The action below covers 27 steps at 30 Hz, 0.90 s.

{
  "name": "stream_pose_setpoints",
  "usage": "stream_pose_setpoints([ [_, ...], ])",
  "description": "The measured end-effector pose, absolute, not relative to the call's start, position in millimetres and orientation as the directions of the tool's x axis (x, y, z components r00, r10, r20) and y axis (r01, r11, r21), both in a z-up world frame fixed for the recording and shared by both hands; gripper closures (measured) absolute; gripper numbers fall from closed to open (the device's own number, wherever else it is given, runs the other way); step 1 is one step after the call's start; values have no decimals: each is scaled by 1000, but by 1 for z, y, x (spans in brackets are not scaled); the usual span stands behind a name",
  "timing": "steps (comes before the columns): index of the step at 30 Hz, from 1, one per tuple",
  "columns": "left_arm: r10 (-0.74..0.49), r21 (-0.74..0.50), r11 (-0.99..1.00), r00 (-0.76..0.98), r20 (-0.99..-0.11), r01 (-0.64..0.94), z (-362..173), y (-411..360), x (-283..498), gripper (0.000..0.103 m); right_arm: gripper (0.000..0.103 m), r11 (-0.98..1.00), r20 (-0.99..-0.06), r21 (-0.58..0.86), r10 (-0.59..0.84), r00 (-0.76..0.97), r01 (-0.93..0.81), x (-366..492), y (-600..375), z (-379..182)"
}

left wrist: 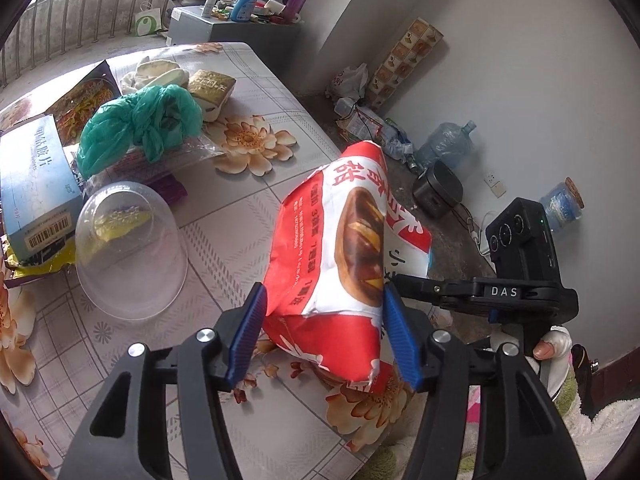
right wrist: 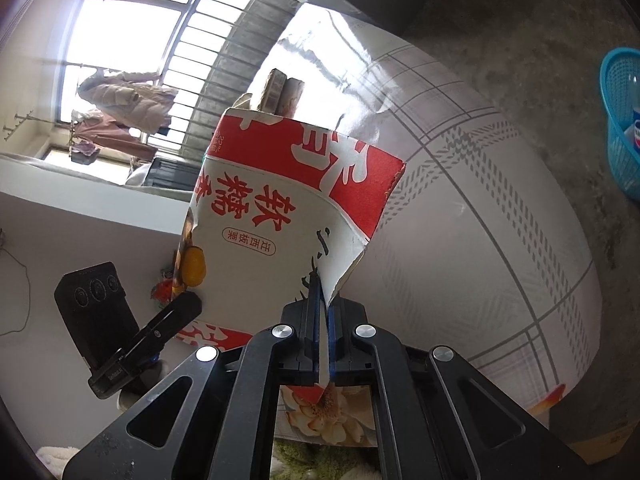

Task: Collect trash
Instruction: 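Grip the red-and-white bag's side with the left tool while the right tool holds its end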

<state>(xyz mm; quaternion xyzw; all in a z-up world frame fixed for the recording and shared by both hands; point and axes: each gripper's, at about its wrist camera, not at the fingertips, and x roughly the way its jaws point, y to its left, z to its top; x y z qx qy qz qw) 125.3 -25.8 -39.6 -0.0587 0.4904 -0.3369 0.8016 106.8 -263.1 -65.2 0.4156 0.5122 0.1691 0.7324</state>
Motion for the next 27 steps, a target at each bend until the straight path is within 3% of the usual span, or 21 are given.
stream_pose_setpoints([
  [4,-573,-379,778,320,-755,501,-40,-30,121,54,99,590,-604,786,673,426,183,106,-265,-68],
  [7,-560,-352,785,342,-755,510,-37,-32,118,61,89,600,-613,778,658,438,187,106,-268,-66],
  [11,-543,-326,796,364,-756,510,-36,-31,118,72,61,618,-634,757,615,469,213,102,-280,-58],
  [12,-540,-321,798,370,-756,510,-36,-30,118,74,58,624,-640,749,596,484,223,100,-285,-56],
  [18,-522,-280,806,405,-751,521,-34,-29,114,79,58,646,-638,724,495,590,240,86,-311,-24],
  [22,-512,-240,803,427,-745,545,-33,-33,107,79,56,653,-604,739,536,590,164,93,-299,-4],
  [25,-513,-224,800,441,-737,556,-34,-36,102,79,48,659,-594,745,586,552,102,108,-279,2],
  [27,-517,-224,799,447,-730,558,-35,-36,99,78,37,671,-605,737,601,522,81,123,-263,3],
])
